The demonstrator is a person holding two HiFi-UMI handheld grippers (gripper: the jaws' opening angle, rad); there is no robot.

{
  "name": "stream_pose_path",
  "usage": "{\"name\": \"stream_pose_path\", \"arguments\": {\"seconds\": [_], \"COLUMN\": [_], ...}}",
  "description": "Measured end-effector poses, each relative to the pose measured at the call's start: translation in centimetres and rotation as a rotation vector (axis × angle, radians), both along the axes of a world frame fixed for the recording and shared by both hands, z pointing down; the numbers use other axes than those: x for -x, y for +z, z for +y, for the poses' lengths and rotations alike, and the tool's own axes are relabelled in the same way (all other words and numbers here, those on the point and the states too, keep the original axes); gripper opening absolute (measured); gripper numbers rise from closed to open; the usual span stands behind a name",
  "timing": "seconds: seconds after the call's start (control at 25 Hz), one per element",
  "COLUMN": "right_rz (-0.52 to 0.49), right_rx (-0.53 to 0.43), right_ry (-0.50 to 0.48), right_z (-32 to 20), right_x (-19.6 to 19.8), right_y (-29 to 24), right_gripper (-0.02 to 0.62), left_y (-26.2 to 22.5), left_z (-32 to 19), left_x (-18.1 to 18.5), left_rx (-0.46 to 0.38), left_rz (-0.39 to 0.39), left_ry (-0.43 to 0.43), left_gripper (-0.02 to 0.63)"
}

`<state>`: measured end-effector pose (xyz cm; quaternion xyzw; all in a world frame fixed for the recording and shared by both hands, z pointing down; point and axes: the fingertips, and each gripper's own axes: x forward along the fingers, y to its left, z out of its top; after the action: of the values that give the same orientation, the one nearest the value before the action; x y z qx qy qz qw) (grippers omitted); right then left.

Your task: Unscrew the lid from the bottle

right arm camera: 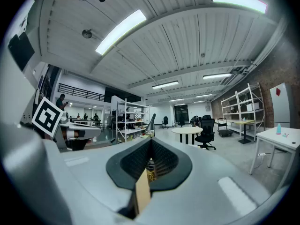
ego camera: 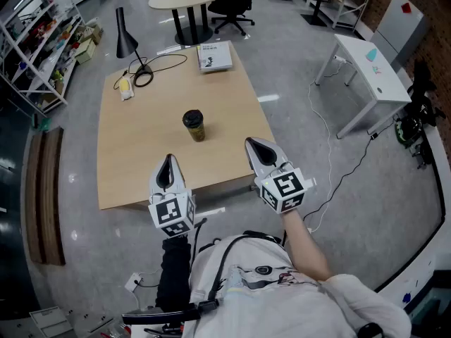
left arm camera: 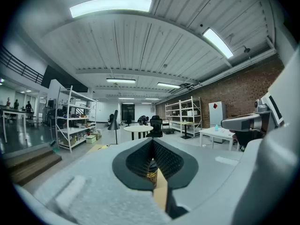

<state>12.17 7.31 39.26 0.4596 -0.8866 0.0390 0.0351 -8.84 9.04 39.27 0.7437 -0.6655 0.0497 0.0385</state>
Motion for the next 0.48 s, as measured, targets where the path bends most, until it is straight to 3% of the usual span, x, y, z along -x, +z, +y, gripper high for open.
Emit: {"name": "stream_pose_path", "arguments": {"seconds": [0.48], "right_rz": [0.002], "right_rx": [0.006], "right_ry": [-0.026], "right_z": [0.3], "right_x": [-1.1], "right_y": [0.3], "right_gripper": [-0.005], "left_y": [1.4], "left_z": [0.5], "left_x": [-1.3], "left_rx": [0.028], "left_rz": [-0.004], "left_ry": [-0.001], "left_gripper": [0.003]}}
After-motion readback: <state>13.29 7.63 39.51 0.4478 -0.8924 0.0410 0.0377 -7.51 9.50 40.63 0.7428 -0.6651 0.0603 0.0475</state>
